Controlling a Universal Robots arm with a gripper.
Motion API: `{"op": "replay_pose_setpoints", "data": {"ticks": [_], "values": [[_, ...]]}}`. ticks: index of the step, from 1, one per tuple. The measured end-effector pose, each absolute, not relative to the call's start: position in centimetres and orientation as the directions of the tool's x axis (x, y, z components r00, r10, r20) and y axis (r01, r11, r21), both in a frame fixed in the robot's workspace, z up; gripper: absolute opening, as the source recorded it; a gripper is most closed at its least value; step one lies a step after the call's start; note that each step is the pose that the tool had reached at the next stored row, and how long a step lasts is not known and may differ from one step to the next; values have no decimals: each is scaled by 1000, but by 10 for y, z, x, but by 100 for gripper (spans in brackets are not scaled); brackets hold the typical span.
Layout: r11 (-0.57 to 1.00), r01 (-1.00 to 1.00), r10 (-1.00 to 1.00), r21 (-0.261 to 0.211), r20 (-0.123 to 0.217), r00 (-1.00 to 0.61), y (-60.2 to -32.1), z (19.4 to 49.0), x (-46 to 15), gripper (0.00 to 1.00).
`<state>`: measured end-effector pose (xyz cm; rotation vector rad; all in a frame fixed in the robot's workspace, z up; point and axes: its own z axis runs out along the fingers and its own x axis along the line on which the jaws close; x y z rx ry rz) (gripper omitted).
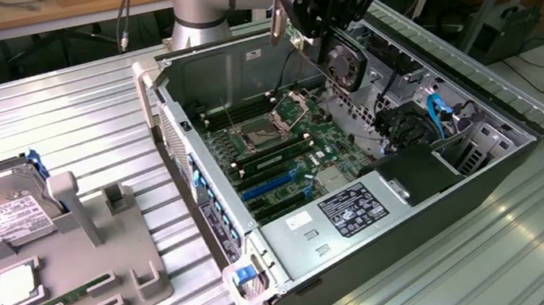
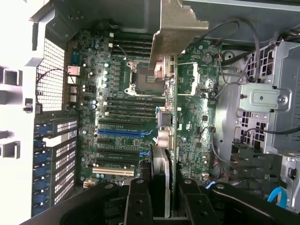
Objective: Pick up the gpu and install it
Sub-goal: 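Insert the gpu into the slot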
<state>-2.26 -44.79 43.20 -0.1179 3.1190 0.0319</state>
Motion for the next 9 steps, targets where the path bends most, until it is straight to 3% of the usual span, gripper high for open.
{"op": "replay_pose_setpoints", "data": {"ticks": [9], "values": [[994,-105,-105,20,-21,-994,-448,432,-23,28]]}}
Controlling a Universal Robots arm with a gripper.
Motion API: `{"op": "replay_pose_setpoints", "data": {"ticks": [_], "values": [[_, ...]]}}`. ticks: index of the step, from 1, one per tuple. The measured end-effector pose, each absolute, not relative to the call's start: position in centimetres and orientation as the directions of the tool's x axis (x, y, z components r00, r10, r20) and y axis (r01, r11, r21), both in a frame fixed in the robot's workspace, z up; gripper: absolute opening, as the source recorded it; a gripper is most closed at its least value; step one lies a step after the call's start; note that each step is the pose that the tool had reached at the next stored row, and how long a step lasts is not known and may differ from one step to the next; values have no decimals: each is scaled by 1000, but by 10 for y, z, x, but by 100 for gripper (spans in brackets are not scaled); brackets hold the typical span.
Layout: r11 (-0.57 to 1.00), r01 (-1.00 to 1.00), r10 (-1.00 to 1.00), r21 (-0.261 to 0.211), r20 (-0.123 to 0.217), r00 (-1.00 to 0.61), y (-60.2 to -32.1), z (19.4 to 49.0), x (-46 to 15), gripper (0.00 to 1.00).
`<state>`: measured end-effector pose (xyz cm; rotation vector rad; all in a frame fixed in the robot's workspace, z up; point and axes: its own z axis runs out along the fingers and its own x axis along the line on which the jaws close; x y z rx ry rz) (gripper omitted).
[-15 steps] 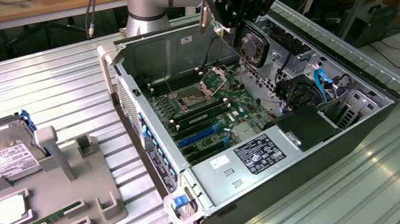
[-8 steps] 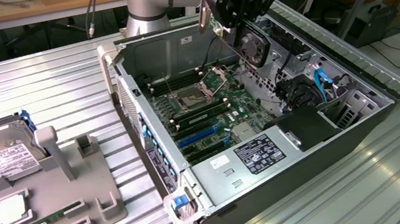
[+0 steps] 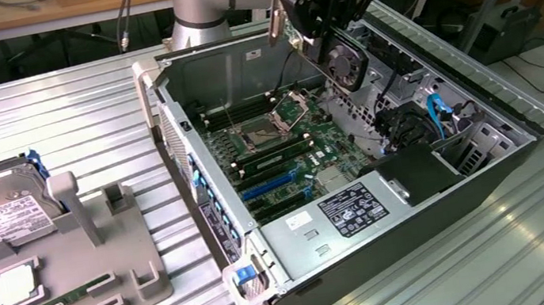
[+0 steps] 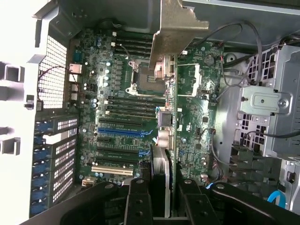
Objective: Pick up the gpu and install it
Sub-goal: 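Insert the gpu into the slot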
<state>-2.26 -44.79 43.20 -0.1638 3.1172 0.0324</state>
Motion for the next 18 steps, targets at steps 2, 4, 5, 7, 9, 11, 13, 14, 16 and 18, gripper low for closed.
{"op": "replay_pose_setpoints", "data": {"ticks": [2,4,5,7,9,11,13,14,16,18], "values": [[993,-113,-112,20,-21,-993,-448,432,-23,28],[993,-120,-119,20,-21,-993,-448,432,-23,28],[992,-123,-122,20,-21,-992,-448,432,-23,28],[991,-129,-129,20,-21,-991,-448,432,-23,28],[991,-136,-135,20,-21,-991,-448,432,-23,28],[990,-143,-142,20,-21,-990,-448,432,-23,28],[988,-150,-150,20,-21,-988,-448,432,-23,28],[988,-154,-154,20,-21,-988,-448,432,-23,28],[987,-161,-161,20,-21,-987,-448,432,-23,28],[986,-168,-168,20,-21,-986,-448,432,-23,28]]}}
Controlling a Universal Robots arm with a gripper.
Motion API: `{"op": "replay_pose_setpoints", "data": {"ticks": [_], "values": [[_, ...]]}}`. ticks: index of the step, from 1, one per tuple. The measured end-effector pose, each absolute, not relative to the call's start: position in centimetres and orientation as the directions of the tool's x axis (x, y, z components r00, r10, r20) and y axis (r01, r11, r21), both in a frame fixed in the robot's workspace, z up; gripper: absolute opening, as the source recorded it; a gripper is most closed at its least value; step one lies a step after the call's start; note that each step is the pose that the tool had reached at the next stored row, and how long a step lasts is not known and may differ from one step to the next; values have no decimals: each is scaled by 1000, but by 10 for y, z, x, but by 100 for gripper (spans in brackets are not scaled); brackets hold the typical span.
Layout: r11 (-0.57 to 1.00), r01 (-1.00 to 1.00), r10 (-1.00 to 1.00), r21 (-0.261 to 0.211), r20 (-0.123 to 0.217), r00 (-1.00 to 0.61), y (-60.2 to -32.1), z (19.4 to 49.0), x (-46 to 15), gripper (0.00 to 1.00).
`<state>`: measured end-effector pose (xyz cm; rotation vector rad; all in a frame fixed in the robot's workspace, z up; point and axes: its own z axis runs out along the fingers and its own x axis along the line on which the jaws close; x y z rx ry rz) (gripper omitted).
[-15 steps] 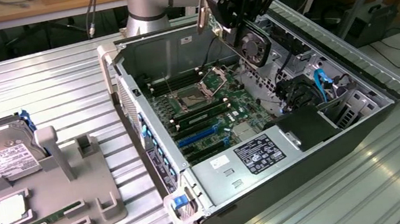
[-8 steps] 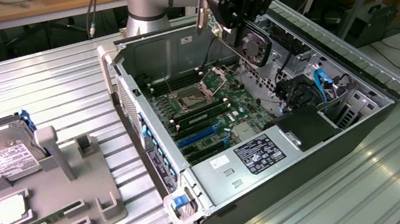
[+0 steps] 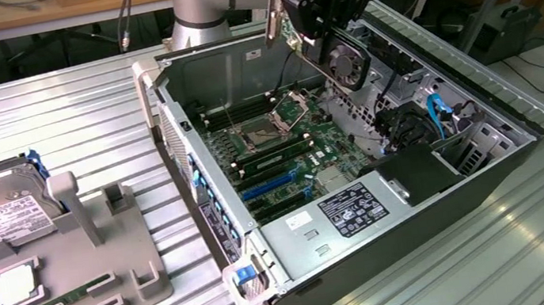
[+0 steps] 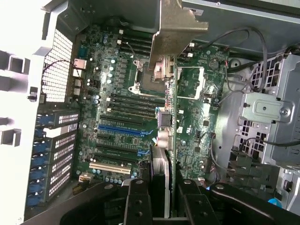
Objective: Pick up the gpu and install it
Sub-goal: 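Insert the gpu into the slot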
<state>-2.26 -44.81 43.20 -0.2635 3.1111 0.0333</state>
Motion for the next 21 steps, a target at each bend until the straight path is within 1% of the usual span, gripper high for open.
{"op": "replay_pose_setpoints", "data": {"ticks": [12,21], "values": [[974,-225,-224,20,-21,-974,-448,432,-23,28],[946,-324,-324,20,-21,-946,-448,432,-23,28]]}}
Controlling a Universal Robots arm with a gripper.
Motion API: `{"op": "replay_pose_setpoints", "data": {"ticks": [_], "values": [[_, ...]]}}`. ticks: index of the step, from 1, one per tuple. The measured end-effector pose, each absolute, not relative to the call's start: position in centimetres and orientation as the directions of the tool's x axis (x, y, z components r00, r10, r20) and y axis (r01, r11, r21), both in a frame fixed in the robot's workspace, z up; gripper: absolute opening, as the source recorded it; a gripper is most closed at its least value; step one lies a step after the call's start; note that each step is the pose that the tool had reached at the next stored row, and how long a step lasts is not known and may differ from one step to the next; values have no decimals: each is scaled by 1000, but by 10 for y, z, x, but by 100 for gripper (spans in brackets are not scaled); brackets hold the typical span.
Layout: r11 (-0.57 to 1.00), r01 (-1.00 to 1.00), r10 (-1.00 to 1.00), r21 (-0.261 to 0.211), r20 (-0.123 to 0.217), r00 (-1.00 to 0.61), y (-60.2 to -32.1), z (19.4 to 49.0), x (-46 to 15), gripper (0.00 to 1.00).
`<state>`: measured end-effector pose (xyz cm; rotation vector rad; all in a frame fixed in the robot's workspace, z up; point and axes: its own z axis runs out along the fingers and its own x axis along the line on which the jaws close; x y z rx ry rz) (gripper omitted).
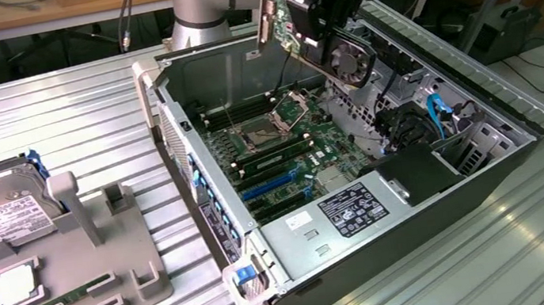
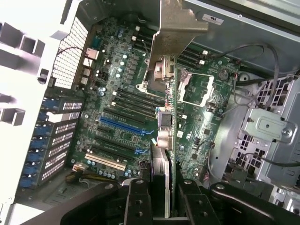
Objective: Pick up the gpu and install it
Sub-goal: 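Insert the gpu into the slot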
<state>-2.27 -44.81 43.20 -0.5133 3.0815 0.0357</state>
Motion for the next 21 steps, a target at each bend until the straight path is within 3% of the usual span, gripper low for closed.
{"op": "replay_pose_setpoints", "data": {"ticks": [21], "values": [[846,-533,-533,20,-21,-846,-448,432,-23,28]]}}
